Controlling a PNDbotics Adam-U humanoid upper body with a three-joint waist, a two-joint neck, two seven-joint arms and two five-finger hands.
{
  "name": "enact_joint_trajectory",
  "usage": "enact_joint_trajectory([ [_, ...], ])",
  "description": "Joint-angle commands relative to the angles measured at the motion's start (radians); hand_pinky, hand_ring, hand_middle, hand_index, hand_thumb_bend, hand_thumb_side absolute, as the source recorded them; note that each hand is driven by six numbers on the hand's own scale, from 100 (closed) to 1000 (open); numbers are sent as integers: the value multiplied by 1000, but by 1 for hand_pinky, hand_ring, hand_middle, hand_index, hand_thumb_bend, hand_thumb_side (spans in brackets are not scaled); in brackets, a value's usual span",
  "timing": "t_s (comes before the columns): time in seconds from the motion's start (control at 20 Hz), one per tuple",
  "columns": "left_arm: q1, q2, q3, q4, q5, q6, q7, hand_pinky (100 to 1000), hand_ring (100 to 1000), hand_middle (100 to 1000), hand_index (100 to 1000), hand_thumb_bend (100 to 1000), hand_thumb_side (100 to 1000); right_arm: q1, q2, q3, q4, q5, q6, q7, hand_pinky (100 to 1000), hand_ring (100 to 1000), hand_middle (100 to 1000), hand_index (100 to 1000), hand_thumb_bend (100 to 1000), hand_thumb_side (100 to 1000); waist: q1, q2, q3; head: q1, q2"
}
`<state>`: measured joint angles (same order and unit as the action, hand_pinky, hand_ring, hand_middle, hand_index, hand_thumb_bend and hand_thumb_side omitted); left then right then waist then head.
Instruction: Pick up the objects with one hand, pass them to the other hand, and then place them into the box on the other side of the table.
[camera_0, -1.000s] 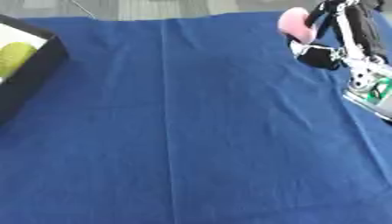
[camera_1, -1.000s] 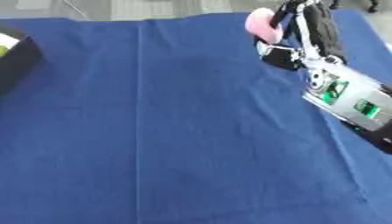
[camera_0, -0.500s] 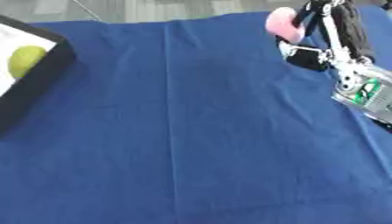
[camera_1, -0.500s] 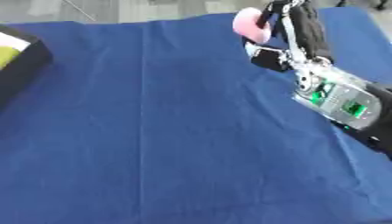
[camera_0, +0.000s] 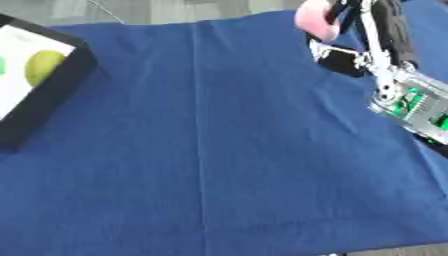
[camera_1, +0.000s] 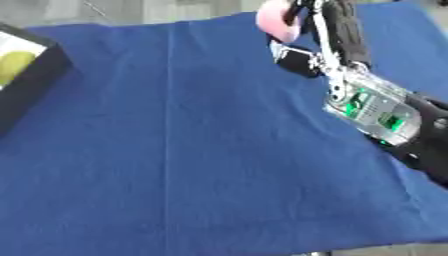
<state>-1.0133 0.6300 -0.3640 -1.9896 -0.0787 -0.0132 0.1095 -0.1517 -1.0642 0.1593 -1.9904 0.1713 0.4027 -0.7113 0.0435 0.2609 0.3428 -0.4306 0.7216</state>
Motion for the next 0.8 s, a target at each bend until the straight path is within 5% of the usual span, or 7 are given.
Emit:
enact_joint_trajectory([
  [0.05, -42, -9, -23, -10, 5, 13, -39, 703, 552, 553, 673, 100, 201, -30, 7, 18, -10, 30, 168, -185, 1000, 403, 526, 445, 323, 100, 0, -31, 3, 6, 13],
  [0.45, -116, -70, -82, -10, -17, 92, -147, 742, 601, 599, 690, 100, 347, -74, 76, 81, -10, 120, 173, -162, 1000, 402, 526, 443, 321, 100, -1, -40, 15, 30, 25],
  [0.8, -167, -127, -144, -10, -45, 201, -258, 765, 640, 646, 732, 100, 283, -99, 128, 128, -10, 126, 166, -164, 1000, 392, 526, 434, 334, 100, 0, -40, 18, 64, 22],
])
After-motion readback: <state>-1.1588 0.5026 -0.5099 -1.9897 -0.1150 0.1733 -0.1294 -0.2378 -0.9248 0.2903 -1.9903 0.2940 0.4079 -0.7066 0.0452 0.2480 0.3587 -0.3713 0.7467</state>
